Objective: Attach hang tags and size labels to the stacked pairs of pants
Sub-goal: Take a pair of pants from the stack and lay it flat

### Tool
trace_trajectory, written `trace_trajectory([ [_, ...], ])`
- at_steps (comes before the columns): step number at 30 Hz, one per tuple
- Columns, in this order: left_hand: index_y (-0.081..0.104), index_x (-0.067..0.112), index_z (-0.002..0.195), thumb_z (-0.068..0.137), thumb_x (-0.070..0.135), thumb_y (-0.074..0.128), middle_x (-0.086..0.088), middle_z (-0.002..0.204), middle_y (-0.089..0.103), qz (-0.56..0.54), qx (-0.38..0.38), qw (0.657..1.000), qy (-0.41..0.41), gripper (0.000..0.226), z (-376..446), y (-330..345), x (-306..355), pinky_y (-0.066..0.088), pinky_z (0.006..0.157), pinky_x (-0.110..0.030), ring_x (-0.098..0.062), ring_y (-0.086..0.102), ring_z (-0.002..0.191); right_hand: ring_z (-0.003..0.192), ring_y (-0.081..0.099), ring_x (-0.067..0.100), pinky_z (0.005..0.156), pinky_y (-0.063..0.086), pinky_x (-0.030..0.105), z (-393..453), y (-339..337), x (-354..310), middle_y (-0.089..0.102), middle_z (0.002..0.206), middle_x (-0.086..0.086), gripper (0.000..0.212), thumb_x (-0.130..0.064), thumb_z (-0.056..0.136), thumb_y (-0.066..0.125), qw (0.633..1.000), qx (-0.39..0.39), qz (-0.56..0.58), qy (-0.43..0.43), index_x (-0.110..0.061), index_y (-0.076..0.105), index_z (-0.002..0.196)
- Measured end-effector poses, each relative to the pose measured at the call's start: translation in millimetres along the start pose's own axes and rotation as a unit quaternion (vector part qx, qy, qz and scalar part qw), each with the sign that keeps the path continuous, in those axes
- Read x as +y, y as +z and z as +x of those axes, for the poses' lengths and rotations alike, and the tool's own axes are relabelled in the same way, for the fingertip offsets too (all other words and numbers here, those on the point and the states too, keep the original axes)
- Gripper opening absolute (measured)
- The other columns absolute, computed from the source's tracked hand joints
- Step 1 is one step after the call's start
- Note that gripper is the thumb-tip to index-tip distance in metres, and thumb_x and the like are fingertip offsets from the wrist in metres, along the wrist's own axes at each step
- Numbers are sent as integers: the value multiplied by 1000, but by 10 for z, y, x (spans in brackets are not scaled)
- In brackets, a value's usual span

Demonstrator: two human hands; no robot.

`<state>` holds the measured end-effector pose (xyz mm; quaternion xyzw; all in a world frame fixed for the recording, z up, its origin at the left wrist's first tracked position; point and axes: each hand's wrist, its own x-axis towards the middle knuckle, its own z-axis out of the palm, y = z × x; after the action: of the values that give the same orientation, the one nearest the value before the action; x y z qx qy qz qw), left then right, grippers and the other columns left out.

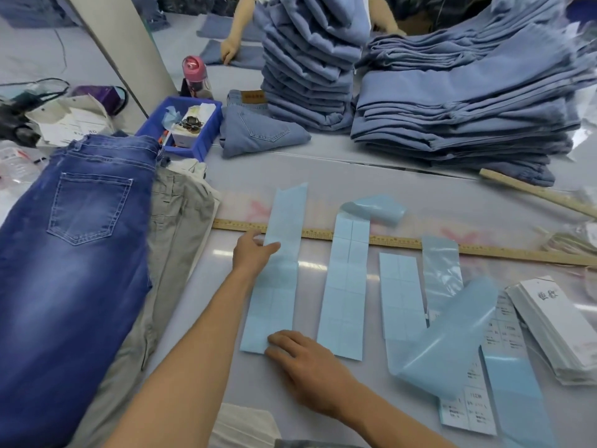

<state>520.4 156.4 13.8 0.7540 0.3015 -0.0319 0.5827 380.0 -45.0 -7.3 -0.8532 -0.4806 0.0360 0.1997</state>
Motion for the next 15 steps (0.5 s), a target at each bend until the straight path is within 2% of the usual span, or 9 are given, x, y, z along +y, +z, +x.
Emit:
trace_trajectory([
  [2, 68, 10, 119, 81, 18, 84, -7, 112, 72, 18, -2, 1000, 6, 41, 191, 75, 106, 55, 87, -34, -27, 69, 101, 126, 59, 23, 102, 51, 31, -24, 32, -5, 62, 137, 5, 42, -13, 83, 67, 1000, 6, 3, 0, -14, 66, 125],
  [4, 72, 3, 114, 83, 6, 80, -11, 109, 74, -43, -22, 999, -12, 33, 289, 118, 199, 59, 88, -38, -30, 71, 98, 129, 57, 23, 105, 49, 30, -34, 42, 17, 60, 140, 5, 43, -13, 85, 63, 1000, 6, 12, 5, -14, 64, 128],
  [6, 75, 4, 101, 85, -4, 73, -12, 95, 77, -103, -79, 991, -8, 18, 278, 64, 270, 60, 71, -30, -29, 70, 85, 132, 54, 24, 110, 44, 30, -36, 42, 55, 58, 143, 6, 42, -13, 89, 56, 1000, 3, 28, 10, -13, 63, 130],
  [7, 76, 8, 94, 86, -6, 71, -7, 86, 76, -106, -108, 988, 11, 17, 232, -4, 289, 55, 64, -24, -25, 67, 81, 133, 53, 25, 112, 42, 31, -37, 42, 70, 56, 145, 7, 41, -12, 91, 55, 999, 4, 45, 18, -13, 62, 131],
  [8, 75, 13, 89, 87, -7, 68, -2, 83, 73, -100, -134, 985, 40, 21, 166, -94, 297, 51, 63, -23, -22, 64, 81, 134, 52, 26, 113, 41, 32, -34, 49, 78, 55, 146, 7, 40, -12, 93, 55, 998, 6, 63, 29, -12, 62, 132],
  [10, 75, 18, 85, 86, -11, 63, -2, 91, 72, -118, -193, 969, 97, 31, -11, -336, 235, 50, 72, -25, -19, 64, 89, 135, 51, 25, 115, 38, 30, -32, 61, 74, 54, 148, 6, 39, -12, 95, 55, 994, 5, 95, 55, -13, 62, 133],
  [12, 79, 18, 82, 81, -6, 67, -5, 107, 75, -120, -257, 949, 138, 27, -218, -597, 82, 54, 83, -25, -17, 68, 100, 133, 51, 21, 114, 34, 21, -33, 51, 53, 55, 147, 4, 40, -15, 95, 51, 987, -2, 137, 86, -13, 64, 132],
  [14, 81, 15, 84, 79, 3, 70, -3, 122, 73, -59, -304, 940, 145, 18, -413, -811, -123, 53, 92, -24, -13, 66, 117, 129, 51, 14, 111, 30, 11, -19, 10, 48, 59, 143, 3, 45, -16, 90, 46, 967, -2, 215, 133, -12, 66, 130],
  [15, 82, 16, 83, 80, 4, 69, 1, 126, 71, -18, -310, 939, 147, 18, -498, -880, -234, 51, 95, -23, -10, 63, 122, 128, 54, 12, 110, 34, 12, -7, -9, 58, 61, 140, 2, 45, -12, 88, 46, 956, 7, 247, 158, -11, 68, 127],
])
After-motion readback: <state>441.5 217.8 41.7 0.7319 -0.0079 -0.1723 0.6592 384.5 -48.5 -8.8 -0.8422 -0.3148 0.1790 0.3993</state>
